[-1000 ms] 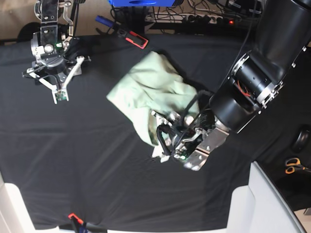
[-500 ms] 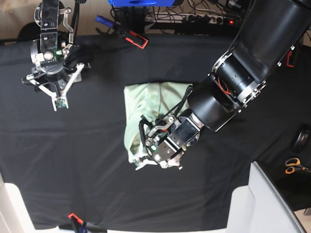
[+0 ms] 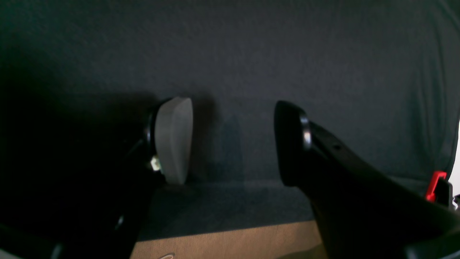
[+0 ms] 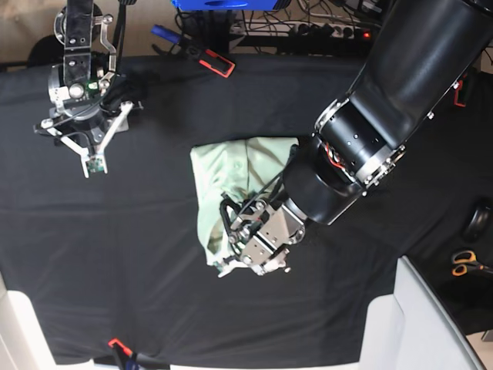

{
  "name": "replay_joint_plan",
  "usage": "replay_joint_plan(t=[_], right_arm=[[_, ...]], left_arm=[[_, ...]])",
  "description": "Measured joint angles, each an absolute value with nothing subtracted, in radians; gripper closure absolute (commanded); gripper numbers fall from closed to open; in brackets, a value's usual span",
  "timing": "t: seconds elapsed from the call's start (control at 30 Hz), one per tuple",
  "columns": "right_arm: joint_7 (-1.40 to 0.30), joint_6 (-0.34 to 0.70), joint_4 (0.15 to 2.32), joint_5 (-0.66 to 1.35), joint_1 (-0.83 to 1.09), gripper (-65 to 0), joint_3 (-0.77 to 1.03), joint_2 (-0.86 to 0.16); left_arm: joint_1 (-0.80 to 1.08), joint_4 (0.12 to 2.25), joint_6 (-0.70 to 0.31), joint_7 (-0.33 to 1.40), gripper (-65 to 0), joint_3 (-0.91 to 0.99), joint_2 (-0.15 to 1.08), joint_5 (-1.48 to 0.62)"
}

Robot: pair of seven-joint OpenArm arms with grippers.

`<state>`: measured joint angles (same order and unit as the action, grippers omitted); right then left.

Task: Fold the T-shirt properly
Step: 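Drag the folded shirt with the left gripper toward the table center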

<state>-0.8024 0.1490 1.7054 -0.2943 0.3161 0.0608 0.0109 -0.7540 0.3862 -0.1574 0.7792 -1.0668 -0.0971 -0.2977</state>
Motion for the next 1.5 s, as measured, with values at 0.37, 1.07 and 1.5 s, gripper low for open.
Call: replay_joint_plan(t=[0.37, 1.07, 1.5], right_arm=[[-0.802, 0.149, 1.705, -0.294, 0.316, -35.0, 0.06, 0.039], [-0.802, 0.149, 1.705, -0.294, 0.318, -35.0, 0.061, 0.037], [-0.802, 0.149, 1.705, -0.294, 0.316, -35.0, 0.061, 0.037]], left_arm=[[-0.737, 0.408, -0.156, 0.786, 0.0, -0.846, -0.095, -0.253], [-0.715, 0.43, -0.138, 0.799, 0.0, -0.839, -0.144, -0.191], [-0.713, 0.467, -0.139, 0.802, 0.0, -0.847, -0.14, -0.348]])
